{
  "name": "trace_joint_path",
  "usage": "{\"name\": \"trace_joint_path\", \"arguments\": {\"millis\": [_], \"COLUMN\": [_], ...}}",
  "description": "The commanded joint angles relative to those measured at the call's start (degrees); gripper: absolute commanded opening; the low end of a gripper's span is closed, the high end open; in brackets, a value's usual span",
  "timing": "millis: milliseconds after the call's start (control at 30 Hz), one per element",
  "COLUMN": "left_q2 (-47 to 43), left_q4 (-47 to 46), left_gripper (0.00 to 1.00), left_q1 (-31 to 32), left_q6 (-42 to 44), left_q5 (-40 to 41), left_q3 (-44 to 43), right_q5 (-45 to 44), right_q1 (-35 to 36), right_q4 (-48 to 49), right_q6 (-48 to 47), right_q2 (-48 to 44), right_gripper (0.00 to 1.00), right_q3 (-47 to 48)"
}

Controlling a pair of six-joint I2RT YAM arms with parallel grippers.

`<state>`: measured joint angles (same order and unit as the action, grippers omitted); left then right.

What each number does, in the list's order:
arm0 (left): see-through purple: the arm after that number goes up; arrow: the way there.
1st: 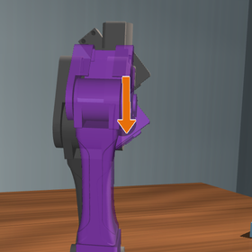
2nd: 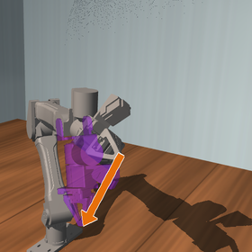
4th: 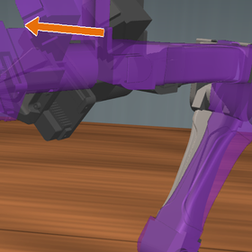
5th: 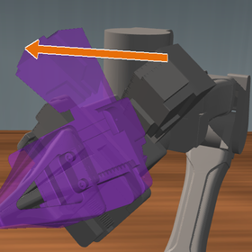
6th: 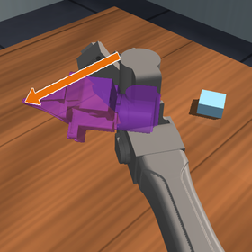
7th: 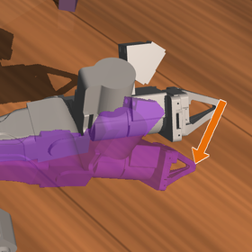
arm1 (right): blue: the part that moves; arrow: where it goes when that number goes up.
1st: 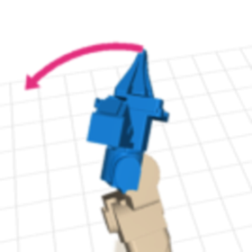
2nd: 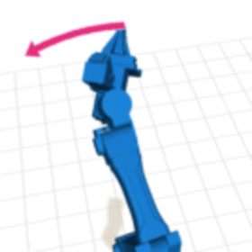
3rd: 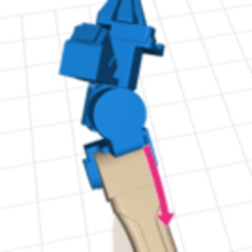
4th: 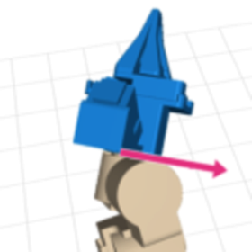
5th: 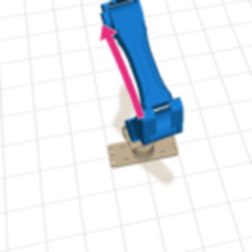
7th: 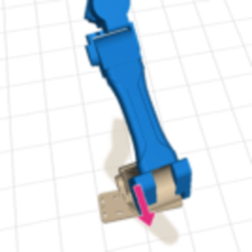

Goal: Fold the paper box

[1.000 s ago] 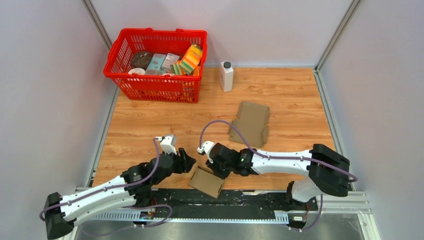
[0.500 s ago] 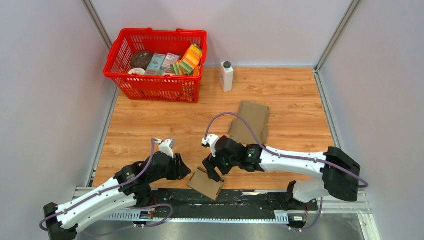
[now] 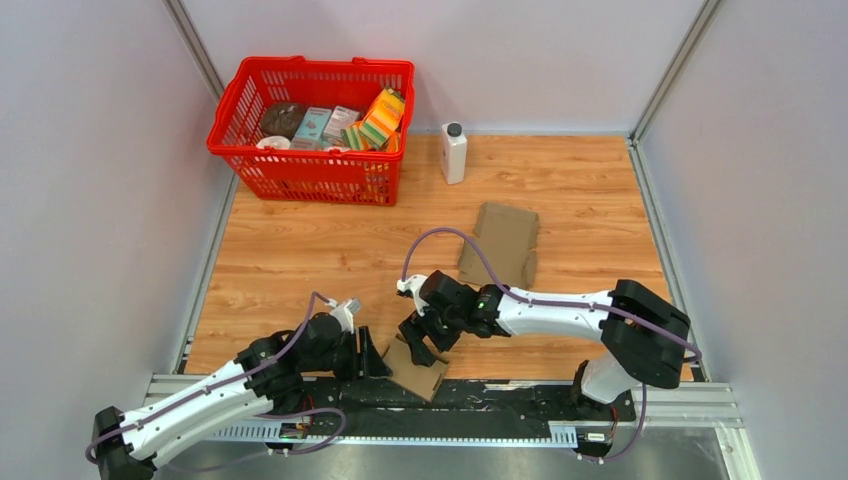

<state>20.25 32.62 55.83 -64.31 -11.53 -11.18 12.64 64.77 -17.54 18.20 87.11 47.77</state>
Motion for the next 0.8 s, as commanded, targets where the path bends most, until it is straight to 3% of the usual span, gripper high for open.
{"name": "trace_joint_path", "arguments": {"millis": [0,167,400,567,767], "left_q2": [-0.30,1.10,10.83,18.15,29.65], "left_q4": [-5.02,-3.35,-12.40,-20.04,-27.87], "left_gripper": [0.56,0.56,0.54,0.48,0.44], "left_q1": [-0.20,-0.20,-0.20,-0.37,-2.57], "left_q6": [-9.24,-10.83,-10.40,-9.87,-6.71], "left_q5": [-4.03,0.18,6.68,15.46,18.47], "left_q3": [2.30,1.34,0.72,-0.86,-5.24], "right_q5": [0.54,1.15,1.25,-6.21,-10.10], "right_q1": [-0.26,-0.26,-0.26,-0.26,-0.17], "right_q4": [2.60,3.12,5.50,4.28,4.35], "right_q6": [1.40,2.02,4.30,7.99,10.98], "right_q2": [1.74,3.41,3.68,3.68,6.57], "right_gripper": [0.81,0.76,0.65,0.49,0.28], "right_q3": [2.77,2.95,2.50,3.55,7.07]}}
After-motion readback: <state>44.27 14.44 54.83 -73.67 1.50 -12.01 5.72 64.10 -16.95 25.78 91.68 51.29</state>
